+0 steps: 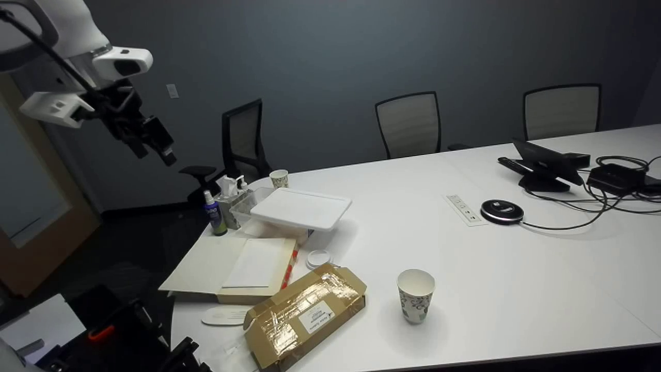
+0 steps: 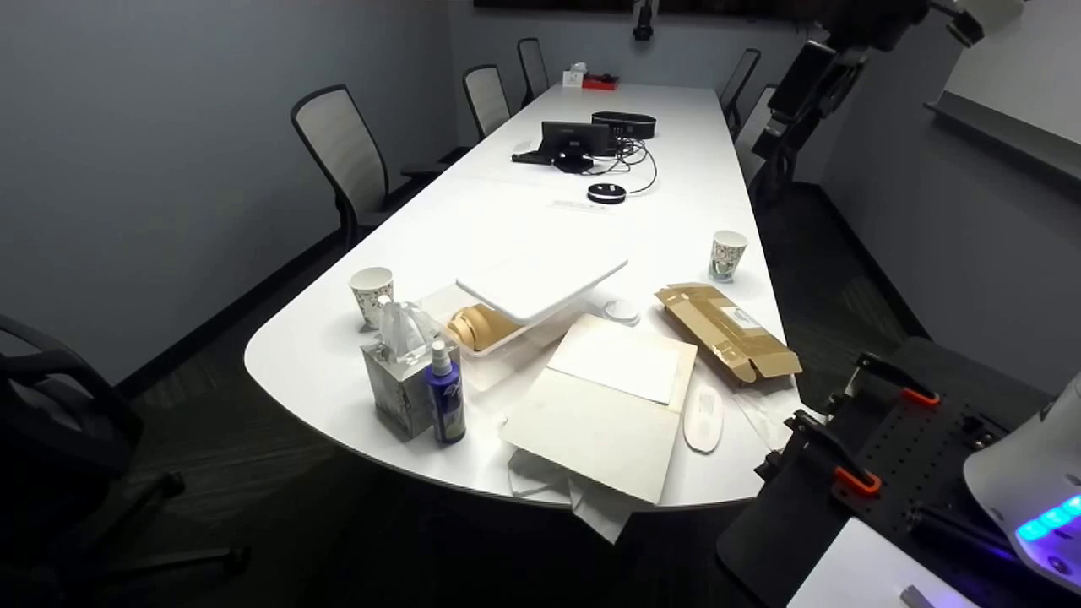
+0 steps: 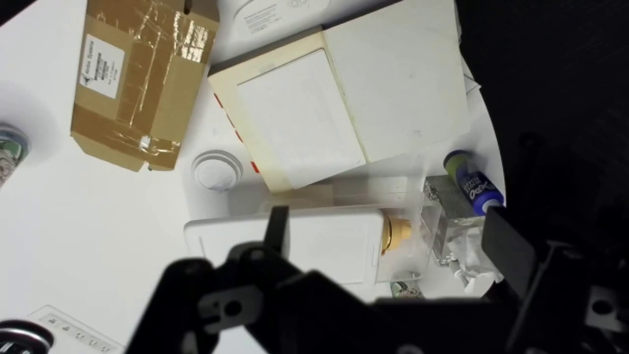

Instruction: Cover the lunchbox

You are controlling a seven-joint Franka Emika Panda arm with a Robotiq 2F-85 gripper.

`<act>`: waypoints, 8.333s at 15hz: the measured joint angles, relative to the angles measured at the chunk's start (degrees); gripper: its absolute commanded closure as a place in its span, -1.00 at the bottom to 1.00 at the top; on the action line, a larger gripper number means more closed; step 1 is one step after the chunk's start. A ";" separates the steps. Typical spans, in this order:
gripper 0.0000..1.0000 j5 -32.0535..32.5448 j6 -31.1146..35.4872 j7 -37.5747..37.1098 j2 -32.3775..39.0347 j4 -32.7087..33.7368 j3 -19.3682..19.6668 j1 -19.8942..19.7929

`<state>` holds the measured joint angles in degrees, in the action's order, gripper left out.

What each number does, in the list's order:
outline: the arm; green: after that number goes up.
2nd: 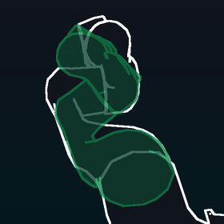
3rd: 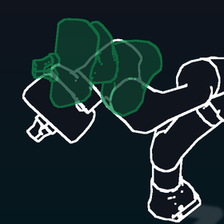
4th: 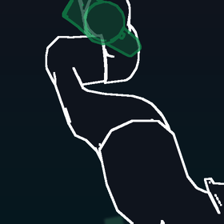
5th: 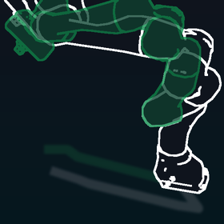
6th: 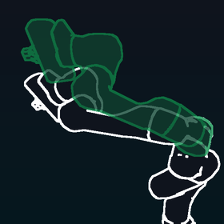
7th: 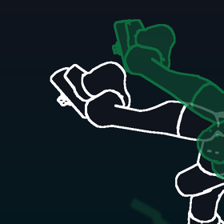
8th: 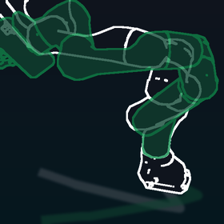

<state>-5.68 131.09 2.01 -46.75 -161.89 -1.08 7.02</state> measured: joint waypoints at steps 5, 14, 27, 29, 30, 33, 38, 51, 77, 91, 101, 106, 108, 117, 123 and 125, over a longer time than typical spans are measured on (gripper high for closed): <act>-1.00 3.64 2.60 -1.97 8.41 7.01 -1.17 -3.83; -1.00 11.56 11.83 -7.27 40.61 27.52 -5.94 -5.55; -1.00 11.67 12.45 -7.27 85.90 67.81 -5.65 5.38; -1.00 11.62 11.00 -7.60 91.08 72.96 -4.89 6.56; -1.00 11.62 10.27 -8.09 93.21 75.14 -4.35 7.01; -1.00 11.62 8.03 -9.49 97.67 80.22 -2.49 7.87; -1.00 10.98 2.98 -10.22 102.37 86.94 -2.01 7.81; -1.00 7.28 -3.95 -10.12 111.13 97.61 -2.71 7.28; -1.00 -3.04 -5.01 -2.08 117.56 105.86 -12.31 3.29; -1.00 -3.70 -7.87 1.20 118.10 110.08 -16.53 1.70; -1.00 -1.15 -11.22 0.96 118.63 110.16 -14.02 2.92; -1.00 -1.29 -12.73 1.04 118.74 110.49 -14.33 3.06; -1.00 -1.38 -13.33 1.09 118.80 110.58 -14.64 3.04; -1.00 -2.22 -15.03 1.24 120.38 112.59 -16.90 2.35; -1.00 -2.22 -16.22 1.24 121.29 114.11 -17.70 2.27; -1.00 -2.16 -16.41 1.24 121.41 114.50 -17.68 2.22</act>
<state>-7.84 114.67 3.25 74.67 -47.40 -18.76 9.24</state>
